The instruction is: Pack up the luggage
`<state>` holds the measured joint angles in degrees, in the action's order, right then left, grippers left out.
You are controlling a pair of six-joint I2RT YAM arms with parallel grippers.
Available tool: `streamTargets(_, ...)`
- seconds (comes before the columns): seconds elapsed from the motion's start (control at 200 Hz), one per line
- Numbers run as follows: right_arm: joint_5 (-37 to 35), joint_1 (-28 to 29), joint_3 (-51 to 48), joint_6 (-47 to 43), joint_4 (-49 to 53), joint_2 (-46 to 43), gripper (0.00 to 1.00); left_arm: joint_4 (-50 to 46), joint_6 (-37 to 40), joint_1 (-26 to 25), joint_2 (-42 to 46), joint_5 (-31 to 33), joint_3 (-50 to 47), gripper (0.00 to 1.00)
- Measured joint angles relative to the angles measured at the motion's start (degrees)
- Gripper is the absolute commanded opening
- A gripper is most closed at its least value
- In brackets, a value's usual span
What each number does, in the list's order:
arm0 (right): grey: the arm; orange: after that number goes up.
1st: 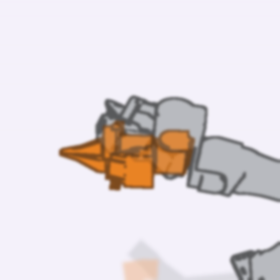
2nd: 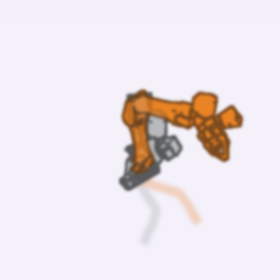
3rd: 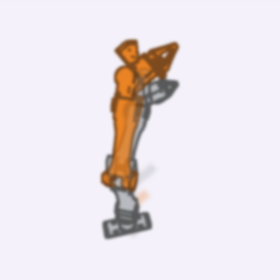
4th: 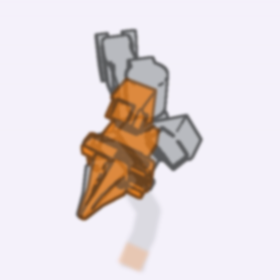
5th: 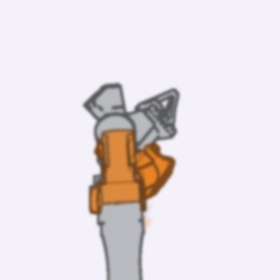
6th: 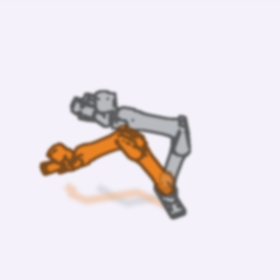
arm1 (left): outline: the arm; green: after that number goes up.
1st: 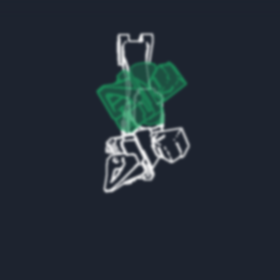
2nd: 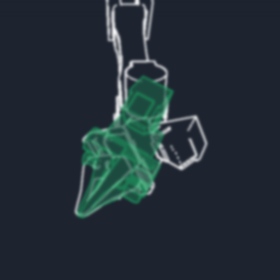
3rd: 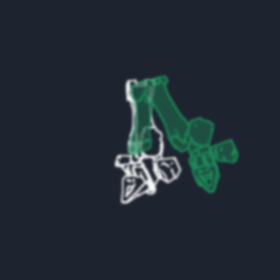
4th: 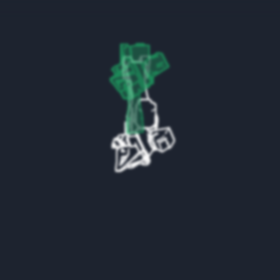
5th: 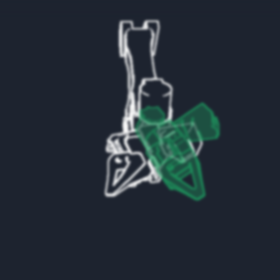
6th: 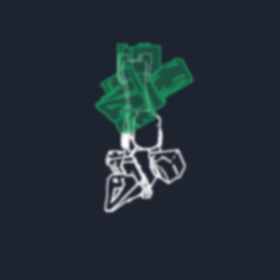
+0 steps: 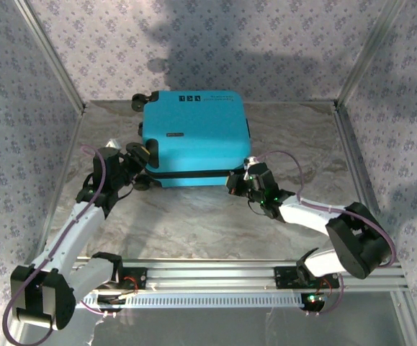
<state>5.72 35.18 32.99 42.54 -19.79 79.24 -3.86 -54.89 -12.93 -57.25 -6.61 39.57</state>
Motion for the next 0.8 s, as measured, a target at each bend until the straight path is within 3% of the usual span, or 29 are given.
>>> streamTargets(0.265,-1.44,-1.46,3.13,-10.16,10.32,-1.97,0.00,-0.92,1.70,0.09,0.61,-1.88,0.00,0.00)
streamTargets(0.8,6.16,-9.20,7.67,-21.46,17.14,0.07,0.00,-2.82,9.99,8.13,-4.42,-20.81,3.28,0.00)
